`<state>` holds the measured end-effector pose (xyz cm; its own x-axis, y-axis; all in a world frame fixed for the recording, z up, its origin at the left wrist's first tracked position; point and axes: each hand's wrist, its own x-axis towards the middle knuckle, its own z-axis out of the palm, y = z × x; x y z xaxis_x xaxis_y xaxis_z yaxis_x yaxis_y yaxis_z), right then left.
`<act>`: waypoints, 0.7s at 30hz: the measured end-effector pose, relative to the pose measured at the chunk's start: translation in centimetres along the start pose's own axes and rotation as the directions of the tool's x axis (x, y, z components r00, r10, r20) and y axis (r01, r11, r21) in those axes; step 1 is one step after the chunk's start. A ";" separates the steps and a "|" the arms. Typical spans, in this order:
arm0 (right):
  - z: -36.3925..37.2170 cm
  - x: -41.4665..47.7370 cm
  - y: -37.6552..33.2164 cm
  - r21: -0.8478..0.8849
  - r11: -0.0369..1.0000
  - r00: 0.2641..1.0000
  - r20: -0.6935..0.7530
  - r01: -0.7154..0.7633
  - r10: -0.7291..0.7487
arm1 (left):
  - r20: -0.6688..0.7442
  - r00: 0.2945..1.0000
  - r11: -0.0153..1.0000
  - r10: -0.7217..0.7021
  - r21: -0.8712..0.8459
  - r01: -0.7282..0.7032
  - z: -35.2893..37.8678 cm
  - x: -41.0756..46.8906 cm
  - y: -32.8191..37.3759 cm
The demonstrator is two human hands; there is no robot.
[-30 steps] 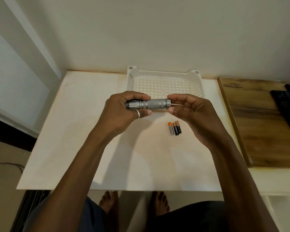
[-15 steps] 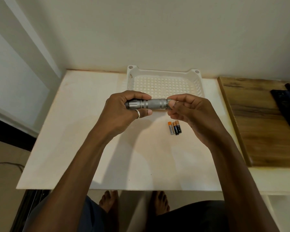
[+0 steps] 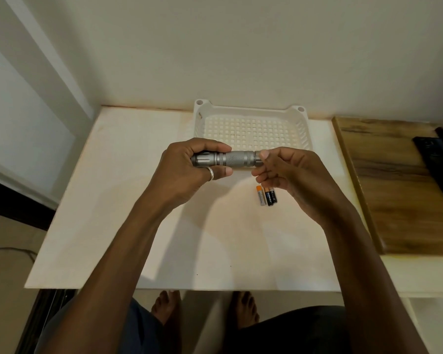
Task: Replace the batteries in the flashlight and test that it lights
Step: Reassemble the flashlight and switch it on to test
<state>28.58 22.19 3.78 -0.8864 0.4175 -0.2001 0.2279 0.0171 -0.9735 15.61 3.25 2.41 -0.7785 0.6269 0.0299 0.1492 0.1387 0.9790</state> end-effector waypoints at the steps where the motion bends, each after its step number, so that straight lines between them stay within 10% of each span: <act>1: -0.2 -0.1 -0.1 0.015 1.000 1.000 0.027 0.002 -0.002 | 0.001 1.000 1.000 -0.001 -0.008 0.001 0.0 0.0 0.0; 13: 1.3 0.6 0.0 -0.102 0.988 0.986 -0.136 -0.113 0.098 | 0.008 1.000 0.999 0.012 -0.030 -0.012 0.1 -0.1 0.2; 21: 1.0 0.5 0.2 0.006 0.996 0.987 -0.133 0.088 -0.086 | 0.007 1.000 1.000 -0.001 -0.016 0.002 0.3 0.0 0.0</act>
<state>27.83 21.53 3.35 -0.8411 0.5318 -0.0987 0.1467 0.0487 -0.9880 15.79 3.47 2.32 -0.7744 0.6321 0.0270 0.1381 0.1272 0.9822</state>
